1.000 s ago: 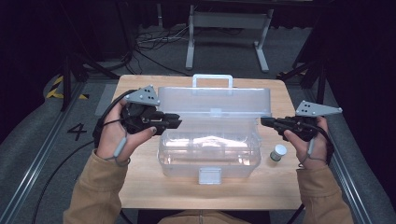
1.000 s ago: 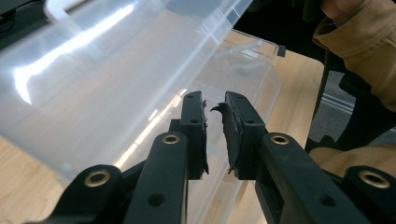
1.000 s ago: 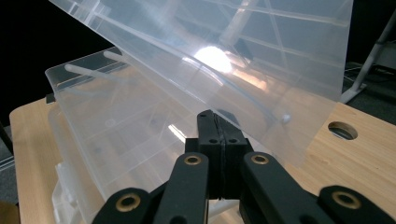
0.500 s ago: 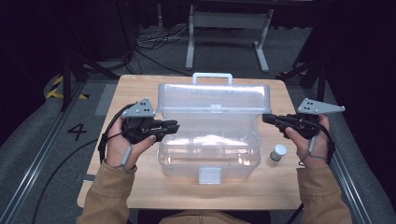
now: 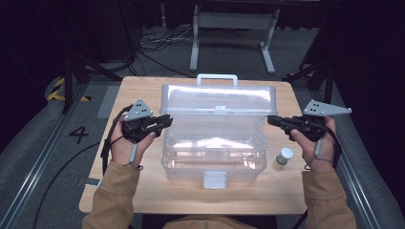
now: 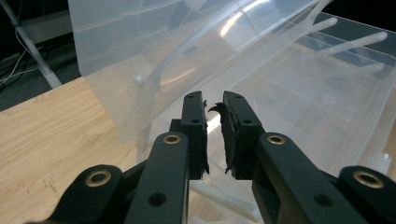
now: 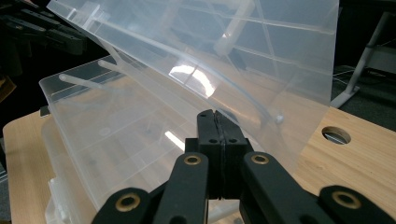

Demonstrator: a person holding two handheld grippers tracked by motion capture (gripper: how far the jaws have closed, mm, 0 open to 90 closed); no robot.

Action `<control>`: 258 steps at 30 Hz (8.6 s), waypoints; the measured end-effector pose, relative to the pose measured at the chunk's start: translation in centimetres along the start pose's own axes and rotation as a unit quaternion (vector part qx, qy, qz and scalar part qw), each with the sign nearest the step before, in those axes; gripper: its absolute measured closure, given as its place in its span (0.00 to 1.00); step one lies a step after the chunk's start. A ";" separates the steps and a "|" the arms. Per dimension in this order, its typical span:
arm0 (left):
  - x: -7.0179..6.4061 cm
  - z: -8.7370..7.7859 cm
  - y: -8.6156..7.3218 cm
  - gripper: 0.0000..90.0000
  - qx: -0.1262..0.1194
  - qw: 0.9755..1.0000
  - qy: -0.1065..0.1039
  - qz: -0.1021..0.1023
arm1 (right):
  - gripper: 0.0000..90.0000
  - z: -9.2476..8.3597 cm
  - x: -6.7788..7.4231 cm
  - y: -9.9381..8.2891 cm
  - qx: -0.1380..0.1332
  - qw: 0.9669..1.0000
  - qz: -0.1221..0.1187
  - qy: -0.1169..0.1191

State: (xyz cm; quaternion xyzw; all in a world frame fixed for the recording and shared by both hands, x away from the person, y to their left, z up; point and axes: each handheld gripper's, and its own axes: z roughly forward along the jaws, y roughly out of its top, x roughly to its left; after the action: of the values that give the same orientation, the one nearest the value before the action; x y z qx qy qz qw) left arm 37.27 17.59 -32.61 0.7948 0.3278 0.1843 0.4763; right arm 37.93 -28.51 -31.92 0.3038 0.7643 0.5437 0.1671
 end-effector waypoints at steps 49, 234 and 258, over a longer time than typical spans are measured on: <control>1.6 0.3 0.4 0.95 -0.004 1.000 -0.007 -0.001 | 0.56 2.0 2.5 -0.1 -0.026 0.982 -0.038 -0.183; -3.1 0.2 -6.4 0.60 0.162 0.972 -0.172 0.018 | 0.94 16.4 -15.0 5.4 0.113 0.959 0.158 -0.204; -2.8 0.1 -6.7 0.59 0.163 0.971 -0.174 0.014 | 0.94 18.0 -16.8 3.7 0.137 0.951 0.205 -0.184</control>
State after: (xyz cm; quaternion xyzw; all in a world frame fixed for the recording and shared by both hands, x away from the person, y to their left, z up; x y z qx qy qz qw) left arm 33.04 17.77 -38.47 0.8861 0.2547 -0.0066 0.3872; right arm 62.22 -25.42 -36.09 0.5690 0.7087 0.3907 0.1461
